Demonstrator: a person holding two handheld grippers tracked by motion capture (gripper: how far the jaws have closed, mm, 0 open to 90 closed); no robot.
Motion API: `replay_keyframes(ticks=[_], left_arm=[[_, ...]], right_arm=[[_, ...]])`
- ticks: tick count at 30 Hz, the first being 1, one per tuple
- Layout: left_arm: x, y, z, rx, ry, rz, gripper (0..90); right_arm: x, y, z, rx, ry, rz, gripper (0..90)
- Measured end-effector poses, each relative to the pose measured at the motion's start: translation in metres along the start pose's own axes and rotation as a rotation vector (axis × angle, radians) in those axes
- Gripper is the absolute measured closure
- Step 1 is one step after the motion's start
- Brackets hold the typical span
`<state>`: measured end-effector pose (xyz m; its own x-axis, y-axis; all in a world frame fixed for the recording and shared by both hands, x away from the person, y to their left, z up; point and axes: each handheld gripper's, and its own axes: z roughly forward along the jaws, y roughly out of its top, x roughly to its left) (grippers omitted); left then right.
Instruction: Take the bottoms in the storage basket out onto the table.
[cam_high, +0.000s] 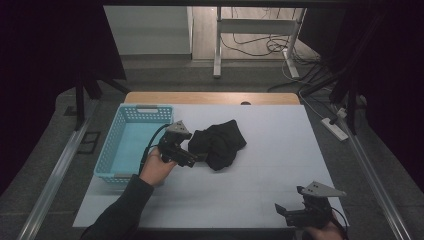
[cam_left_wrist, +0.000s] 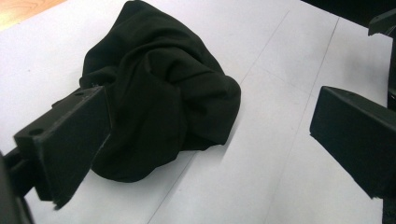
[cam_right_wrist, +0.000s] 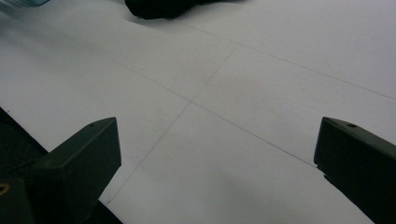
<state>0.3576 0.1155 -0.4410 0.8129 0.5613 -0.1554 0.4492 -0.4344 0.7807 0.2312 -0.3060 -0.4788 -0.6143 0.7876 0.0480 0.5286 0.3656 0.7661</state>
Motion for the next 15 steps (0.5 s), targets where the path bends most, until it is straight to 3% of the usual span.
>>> replay_keyframes(ticks=[15], left_arm=[[-0.0066,-0.007,-0.0102,-0.018,-0.009,-0.007,0.1]], right_arm=[[-0.0001,-0.0001,-0.0001,-0.002,0.001,0.0,1.1]])
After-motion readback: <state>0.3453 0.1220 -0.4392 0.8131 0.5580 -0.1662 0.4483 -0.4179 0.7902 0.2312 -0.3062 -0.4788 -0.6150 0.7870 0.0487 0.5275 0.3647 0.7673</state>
